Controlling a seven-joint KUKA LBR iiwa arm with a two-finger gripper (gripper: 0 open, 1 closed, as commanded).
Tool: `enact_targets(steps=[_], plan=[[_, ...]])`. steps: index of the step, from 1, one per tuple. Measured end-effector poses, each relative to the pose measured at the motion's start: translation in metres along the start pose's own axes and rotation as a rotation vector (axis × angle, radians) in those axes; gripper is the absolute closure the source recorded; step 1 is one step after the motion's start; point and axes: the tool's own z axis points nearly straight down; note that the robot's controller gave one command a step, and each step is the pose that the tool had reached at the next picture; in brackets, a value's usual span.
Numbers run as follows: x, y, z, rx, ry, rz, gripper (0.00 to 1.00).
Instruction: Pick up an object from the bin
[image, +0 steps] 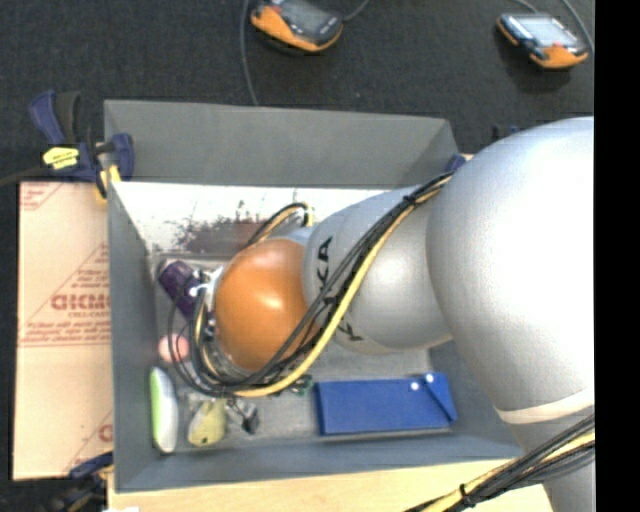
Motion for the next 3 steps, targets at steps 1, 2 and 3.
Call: enact_targets(steps=[1,2,3], plan=[[0.0,0.0,0.0,0.0,0.0,0.001,1.0],[0.001,0.0,-0.01,0.0,0.0,0.002,1.0],[0.001,-0.001,-0.022,0.001,-0.002,0.006,1.0]])
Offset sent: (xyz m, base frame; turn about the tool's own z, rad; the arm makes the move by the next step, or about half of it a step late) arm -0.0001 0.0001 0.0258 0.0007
